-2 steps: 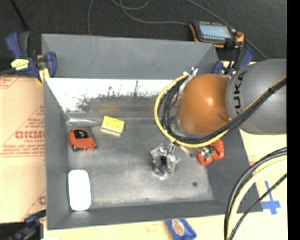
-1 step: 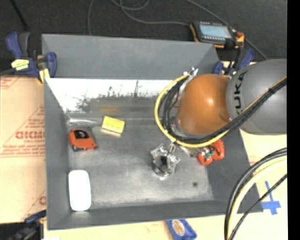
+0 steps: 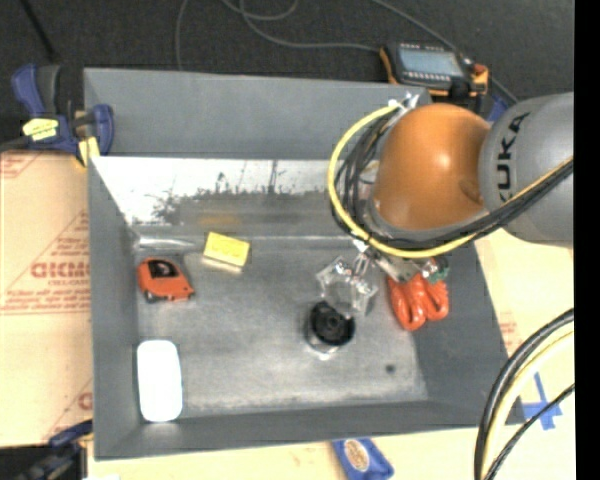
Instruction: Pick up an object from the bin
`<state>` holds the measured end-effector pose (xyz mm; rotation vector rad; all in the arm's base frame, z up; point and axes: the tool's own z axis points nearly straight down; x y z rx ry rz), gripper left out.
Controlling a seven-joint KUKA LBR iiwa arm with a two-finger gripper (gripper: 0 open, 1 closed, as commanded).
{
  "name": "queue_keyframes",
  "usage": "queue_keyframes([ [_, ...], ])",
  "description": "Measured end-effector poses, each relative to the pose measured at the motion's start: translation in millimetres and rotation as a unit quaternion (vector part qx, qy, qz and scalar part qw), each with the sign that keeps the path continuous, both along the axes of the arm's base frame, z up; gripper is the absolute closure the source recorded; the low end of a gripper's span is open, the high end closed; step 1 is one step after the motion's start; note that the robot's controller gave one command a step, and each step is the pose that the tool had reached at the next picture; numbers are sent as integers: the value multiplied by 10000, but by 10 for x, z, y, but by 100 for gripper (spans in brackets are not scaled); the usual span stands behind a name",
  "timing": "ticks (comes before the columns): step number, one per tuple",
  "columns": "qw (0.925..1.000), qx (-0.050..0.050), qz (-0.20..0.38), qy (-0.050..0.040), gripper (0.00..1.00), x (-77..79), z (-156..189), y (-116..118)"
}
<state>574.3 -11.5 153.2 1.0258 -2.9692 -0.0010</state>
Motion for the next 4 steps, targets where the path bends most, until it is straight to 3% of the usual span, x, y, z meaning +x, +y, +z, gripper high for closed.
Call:
queue_keyframes([
  [1,10000,1,28,-23,0,-176,501,-68],
  [2,10000,3,24,-21,0,-177,501,-66],
  [3,9992,4,398,-42,0,-448,129,-278],
  [4,9958,0,912,-21,0,-713,-292,-306],
])
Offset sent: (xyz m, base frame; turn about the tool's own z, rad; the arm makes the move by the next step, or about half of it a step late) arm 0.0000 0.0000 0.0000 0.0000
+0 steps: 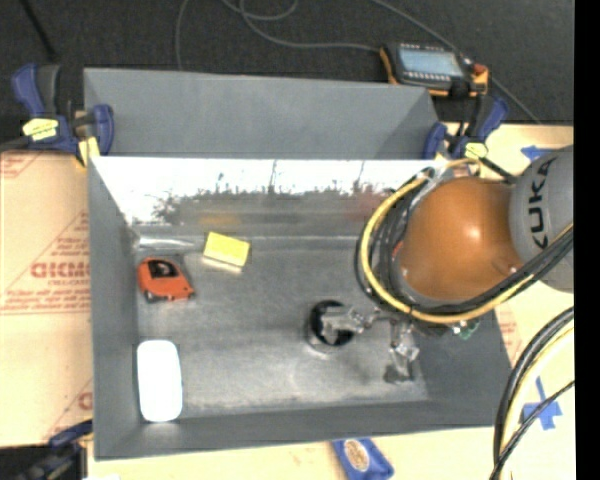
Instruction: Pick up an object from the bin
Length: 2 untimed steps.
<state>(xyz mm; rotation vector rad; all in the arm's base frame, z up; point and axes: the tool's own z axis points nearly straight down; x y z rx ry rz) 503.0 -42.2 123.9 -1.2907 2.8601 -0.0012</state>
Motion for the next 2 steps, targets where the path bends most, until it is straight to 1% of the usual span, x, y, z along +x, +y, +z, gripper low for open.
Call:
queue_keyframes([
  [1,9999,-2,139,27,0,384,-2,152],
  [2,9999,3,105,-13,0,601,142,13],
])
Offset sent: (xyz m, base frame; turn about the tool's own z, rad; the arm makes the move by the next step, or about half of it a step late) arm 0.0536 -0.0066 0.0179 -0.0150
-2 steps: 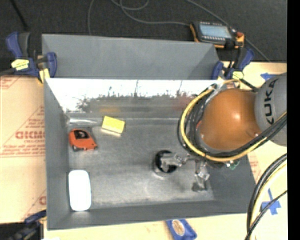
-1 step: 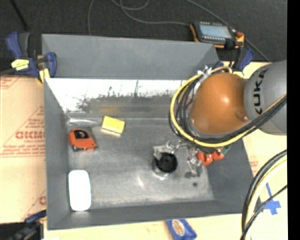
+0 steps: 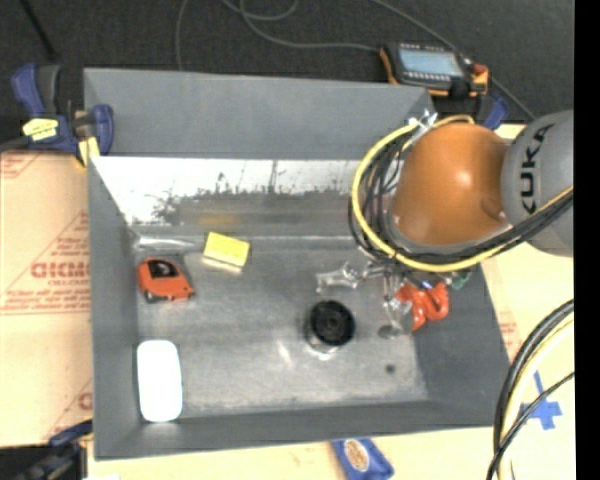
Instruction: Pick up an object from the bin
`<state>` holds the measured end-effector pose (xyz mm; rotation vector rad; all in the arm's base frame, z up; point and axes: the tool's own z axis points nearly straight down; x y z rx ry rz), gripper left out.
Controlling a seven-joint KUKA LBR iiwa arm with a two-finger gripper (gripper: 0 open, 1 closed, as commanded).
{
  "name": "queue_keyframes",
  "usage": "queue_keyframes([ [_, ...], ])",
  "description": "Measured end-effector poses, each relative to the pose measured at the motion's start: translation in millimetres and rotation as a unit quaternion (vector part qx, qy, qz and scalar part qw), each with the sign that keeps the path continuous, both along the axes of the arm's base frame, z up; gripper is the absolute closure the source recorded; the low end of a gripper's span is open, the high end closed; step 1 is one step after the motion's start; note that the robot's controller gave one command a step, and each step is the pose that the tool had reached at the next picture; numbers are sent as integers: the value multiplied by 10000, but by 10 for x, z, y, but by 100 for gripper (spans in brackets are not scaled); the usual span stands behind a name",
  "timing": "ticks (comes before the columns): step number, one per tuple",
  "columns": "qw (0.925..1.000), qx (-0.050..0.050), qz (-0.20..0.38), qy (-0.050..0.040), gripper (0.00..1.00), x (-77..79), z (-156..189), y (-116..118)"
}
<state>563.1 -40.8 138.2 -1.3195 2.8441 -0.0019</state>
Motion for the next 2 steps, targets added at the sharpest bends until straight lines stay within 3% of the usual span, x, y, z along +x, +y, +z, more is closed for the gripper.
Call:
queue_keyframes([
  [1,10000,-15,29,-7,0,321,-212,292],
  [2,9995,22,-316,-13,0,20,-456,209],
])
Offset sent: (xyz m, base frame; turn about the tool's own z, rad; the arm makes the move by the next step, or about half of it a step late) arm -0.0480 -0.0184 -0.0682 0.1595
